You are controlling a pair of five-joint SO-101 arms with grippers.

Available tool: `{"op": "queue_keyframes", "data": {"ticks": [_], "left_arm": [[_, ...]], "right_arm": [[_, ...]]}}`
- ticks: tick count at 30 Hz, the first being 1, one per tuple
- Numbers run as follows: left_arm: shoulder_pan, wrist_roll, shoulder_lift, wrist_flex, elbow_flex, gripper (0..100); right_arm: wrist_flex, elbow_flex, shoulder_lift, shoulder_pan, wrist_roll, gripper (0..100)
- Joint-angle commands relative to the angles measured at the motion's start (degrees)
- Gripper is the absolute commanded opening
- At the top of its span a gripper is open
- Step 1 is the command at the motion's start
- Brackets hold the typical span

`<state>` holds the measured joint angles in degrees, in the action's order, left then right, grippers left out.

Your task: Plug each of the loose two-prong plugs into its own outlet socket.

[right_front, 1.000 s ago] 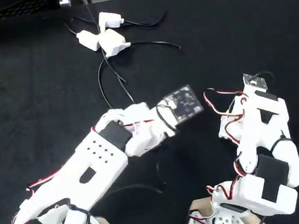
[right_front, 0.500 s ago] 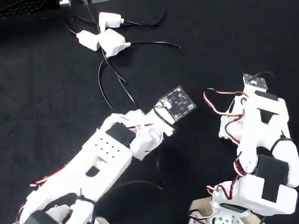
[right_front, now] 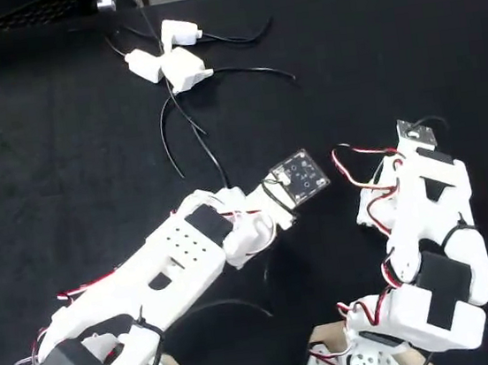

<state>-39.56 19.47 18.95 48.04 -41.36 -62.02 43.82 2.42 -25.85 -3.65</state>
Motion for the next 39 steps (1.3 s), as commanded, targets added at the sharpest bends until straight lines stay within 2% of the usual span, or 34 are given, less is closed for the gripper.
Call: {"op": "queue_keyframes", "data": {"ticks": [1,13,20,26,30,39], "left_arm": [[0.7,-0.6,0.3,0.2,0.5,3],[1.4,-0.6,0.3,0.4,-1.4,3],[3.0,-0.6,0.3,-0.3,-2.9,3],[3.0,-1.0,0.3,-8.8,-7.9,3],[2.2,-4.0,0.3,-14.5,-11.0,3],[2.2,-4.5,0.3,-17.3,-15.0,3]], "right_arm": [[1.1,0.3,-0.6,-2.3,0.3,17.7],[1.1,0.3,-0.7,-2.3,0.3,17.7],[2.0,0.4,-0.7,-2.3,3.0,17.7],[2.1,0.4,-0.7,-2.3,3.0,17.7],[2.1,0.4,-0.7,-2.3,3.0,17.7],[2.2,0.4,-0.7,-2.3,3.0,17.7]]}}
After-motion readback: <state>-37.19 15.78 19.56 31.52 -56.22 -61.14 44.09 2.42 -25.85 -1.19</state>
